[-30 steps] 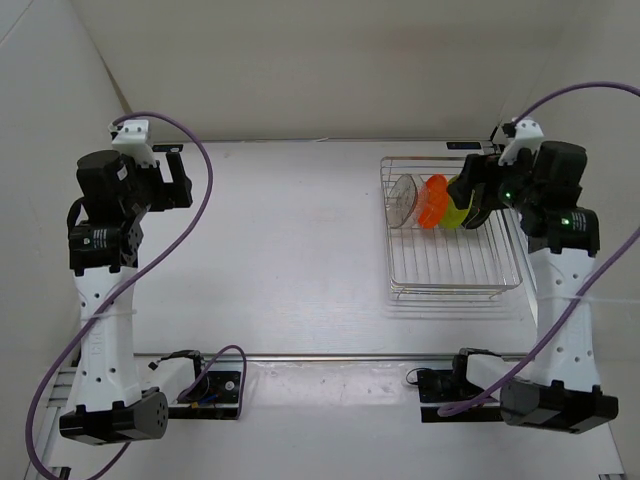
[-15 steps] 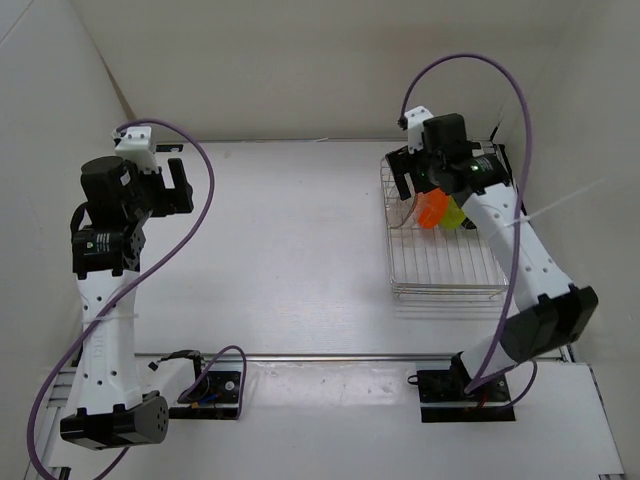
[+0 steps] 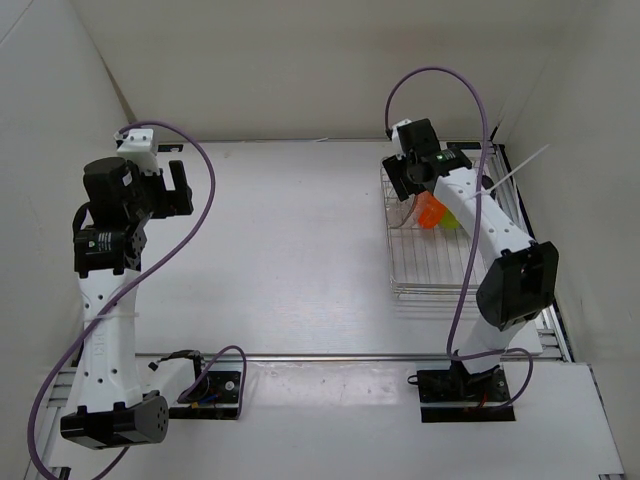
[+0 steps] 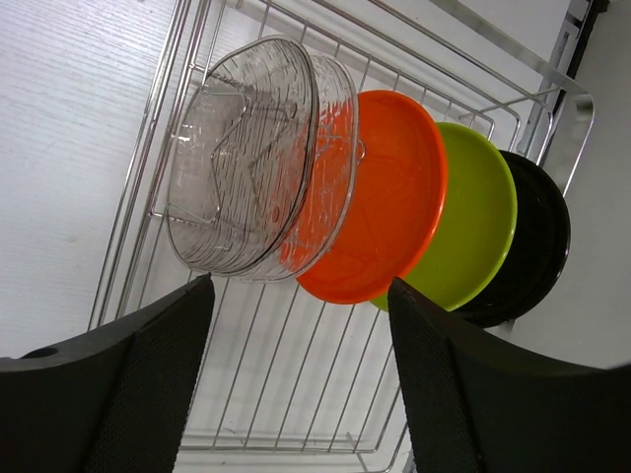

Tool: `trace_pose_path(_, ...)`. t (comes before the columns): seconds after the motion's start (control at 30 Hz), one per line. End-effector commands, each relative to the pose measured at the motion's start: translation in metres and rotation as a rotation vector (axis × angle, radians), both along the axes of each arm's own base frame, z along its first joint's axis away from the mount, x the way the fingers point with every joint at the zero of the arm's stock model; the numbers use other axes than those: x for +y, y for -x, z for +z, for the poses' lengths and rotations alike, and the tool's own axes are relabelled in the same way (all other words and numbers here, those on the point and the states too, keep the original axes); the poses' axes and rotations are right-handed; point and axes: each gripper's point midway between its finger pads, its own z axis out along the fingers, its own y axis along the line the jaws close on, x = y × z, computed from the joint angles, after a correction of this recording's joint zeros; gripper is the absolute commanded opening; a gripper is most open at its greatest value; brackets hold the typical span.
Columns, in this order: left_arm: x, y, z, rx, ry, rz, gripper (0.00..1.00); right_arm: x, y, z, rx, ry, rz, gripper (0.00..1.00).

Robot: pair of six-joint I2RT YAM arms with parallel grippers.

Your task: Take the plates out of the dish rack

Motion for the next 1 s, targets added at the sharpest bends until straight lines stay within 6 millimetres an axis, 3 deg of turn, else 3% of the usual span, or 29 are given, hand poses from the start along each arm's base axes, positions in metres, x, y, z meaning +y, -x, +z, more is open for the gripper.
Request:
trace_pose_path(0.0, 0.0, 0.004, 0.007, -0.03, -0.009, 0.002, 1.0, 0.006, -0.017, 0.016, -0.072, -0.002, 0.002, 0.73)
trace_pose_path(0.17, 0.0, 0.004, 0.007, -0.03, -0.009, 0.002, 1.0, 0.012, -0.023, -0.003, -0.035, 0.019, 0.018, 0.68)
trace_pose_path(0.4, 0.0, 0.002, 0.006, -0.03, -0.009, 0.002, 1.0, 0.02, -0.028, -0.014, -0.015, 0.034, 0.036, 0.65)
trace_pose_path(0.47, 0.0, 0.002, 0.006, -0.03, -0.009, 0.002, 1.0, 0.021, -0.03, -0.026, 0.01, 0.045, 0.036, 0.63)
trace_pose_path(0.5, 0.0, 0.002, 0.006, -0.03, -0.009, 0.002, 1.0, 0.02, -0.034, -0.02, -0.013, 0.045, 0.028, 0.63)
trace_pose_path(0.6, 0.0, 0.002, 0.006, -0.03, -0.009, 0.002, 1.0, 0.021, -0.041, -0.033, 0.006, 0.068, 0.028, 0.63)
trace_pose_path(0.67, 0.001, 0.0, 0.003, -0.021, -0.008, 0.002, 1.0, 0.017, -0.047, -0.028, -0.01, 0.068, 0.013, 0.61)
trace_pose_path(0.97, 0.002, -0.001, -0.004, -0.01, -0.011, 0.01, 1.0, 0.01, -0.06, -0.038, -0.013, 0.118, -0.002, 0.55)
